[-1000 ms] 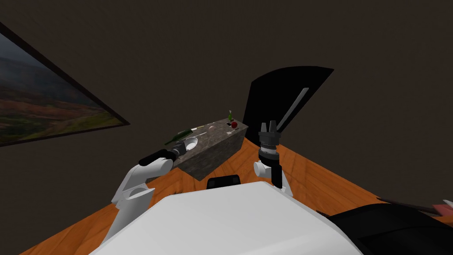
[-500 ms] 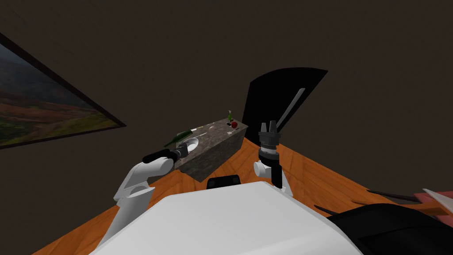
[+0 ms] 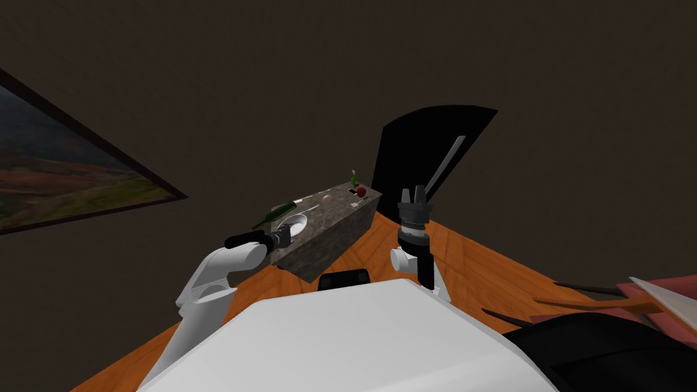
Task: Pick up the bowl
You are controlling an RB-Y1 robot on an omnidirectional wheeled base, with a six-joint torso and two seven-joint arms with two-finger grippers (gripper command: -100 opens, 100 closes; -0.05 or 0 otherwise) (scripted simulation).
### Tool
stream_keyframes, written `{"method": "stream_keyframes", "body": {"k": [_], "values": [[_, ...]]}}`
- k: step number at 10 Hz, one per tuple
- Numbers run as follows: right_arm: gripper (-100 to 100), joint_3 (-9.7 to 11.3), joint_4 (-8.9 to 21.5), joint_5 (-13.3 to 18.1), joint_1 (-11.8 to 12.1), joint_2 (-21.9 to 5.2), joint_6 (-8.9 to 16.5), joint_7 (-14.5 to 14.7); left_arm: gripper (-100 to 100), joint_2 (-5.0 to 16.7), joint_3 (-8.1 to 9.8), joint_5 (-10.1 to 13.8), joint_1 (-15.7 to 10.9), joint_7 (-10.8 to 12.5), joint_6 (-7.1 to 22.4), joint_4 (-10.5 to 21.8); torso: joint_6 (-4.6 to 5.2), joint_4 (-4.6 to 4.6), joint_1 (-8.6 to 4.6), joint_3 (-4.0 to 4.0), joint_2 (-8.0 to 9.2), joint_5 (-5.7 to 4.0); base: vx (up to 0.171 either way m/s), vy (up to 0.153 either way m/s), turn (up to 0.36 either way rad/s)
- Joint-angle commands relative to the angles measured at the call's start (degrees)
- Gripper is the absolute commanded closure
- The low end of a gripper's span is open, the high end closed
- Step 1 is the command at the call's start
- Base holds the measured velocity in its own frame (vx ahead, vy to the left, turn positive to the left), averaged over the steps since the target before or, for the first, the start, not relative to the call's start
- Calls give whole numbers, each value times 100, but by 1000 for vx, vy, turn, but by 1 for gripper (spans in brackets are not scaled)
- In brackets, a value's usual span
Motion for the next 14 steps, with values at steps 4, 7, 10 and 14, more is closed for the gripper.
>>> {"method": "stream_keyframes", "body": {"k": [4, 7, 10, 14], "values": [[0, 0, 0, 0, 0, 0, 0, 0, -100, 118, -73, 115, 62, 10, 283, 196, 0, -3, -7, -7, -12, -1, 46, 56, -32], [0, 1, 0, 0, -2, 1, 0, 0, -100, 89, 47, -3, -1, 112, 199, 435, 5, 4, -27, 10, 18, -6, -30, 13, -177], [0, 1, 0, 0, -2, 1, 0, 0, -100, 47, 215, -160, -87, 242, 56, 743, 1, 10, -24, 26, 45, -5, -89, 23, -230], [0, 0, 0, 0, 0, 1, 0, 0, 100, 18, 298, -241, -110, 299, -46, 914, -3, 7, -27, 17, 27, -6, -43, 6, -140]]}}
